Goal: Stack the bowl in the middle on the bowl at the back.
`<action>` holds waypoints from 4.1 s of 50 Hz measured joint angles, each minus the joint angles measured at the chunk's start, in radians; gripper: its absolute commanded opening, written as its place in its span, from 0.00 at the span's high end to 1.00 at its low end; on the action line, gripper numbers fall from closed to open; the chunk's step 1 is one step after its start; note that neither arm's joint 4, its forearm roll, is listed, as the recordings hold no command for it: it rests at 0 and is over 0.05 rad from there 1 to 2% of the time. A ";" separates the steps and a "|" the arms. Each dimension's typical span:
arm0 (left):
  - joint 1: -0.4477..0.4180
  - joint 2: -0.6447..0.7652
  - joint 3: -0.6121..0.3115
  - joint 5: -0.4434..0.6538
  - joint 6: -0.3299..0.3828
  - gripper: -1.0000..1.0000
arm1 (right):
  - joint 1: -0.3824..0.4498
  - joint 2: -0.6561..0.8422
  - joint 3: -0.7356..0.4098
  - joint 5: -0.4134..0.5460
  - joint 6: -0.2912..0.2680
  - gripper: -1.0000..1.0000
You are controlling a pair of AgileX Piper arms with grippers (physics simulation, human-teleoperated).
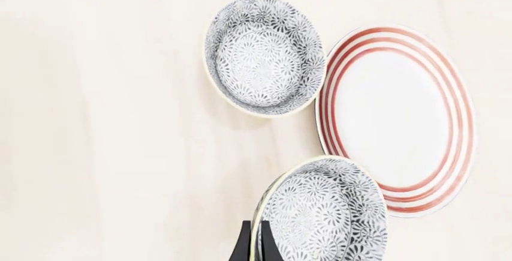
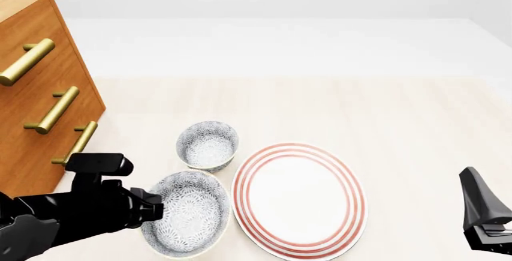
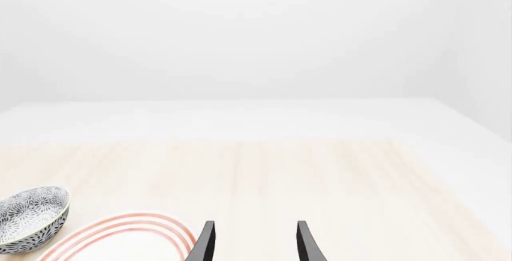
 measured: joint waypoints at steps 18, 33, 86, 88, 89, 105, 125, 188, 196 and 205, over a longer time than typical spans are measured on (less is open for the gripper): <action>-0.051 -0.193 -0.100 0.235 -0.029 1.00 | 0.002 -0.003 -0.003 0.002 -0.005 0.00; -0.110 -0.289 -0.243 0.461 -0.038 1.00 | 0.001 -0.003 -0.003 0.003 -0.002 0.00; -0.483 -0.381 -0.193 0.615 -0.206 1.00 | -0.007 -0.005 -0.009 0.001 0.002 0.00; -0.486 -0.383 -0.179 0.610 -0.210 1.00 | -0.007 -0.005 -0.009 0.001 0.002 0.00; -0.488 -0.384 -0.172 0.606 -0.213 1.00 | -0.007 -0.005 -0.010 0.001 0.002 0.00; -0.511 -0.366 -0.071 0.525 -0.239 1.00 | -0.007 -0.005 -0.011 0.001 0.001 0.00; -0.538 -0.331 0.023 0.431 -0.268 0.00 | -0.009 -0.005 -0.010 0.001 0.004 0.00; -0.239 -0.694 -0.295 0.814 -0.074 0.00 | -0.006 -0.005 -0.010 -0.003 -0.004 0.00; -0.166 -0.749 -0.385 0.851 -0.028 0.00 | -0.005 -0.005 -0.010 -0.003 -0.005 0.00; -0.085 -0.799 -0.476 0.881 0.021 0.00 | -0.005 -0.005 -0.011 -0.004 -0.007 0.00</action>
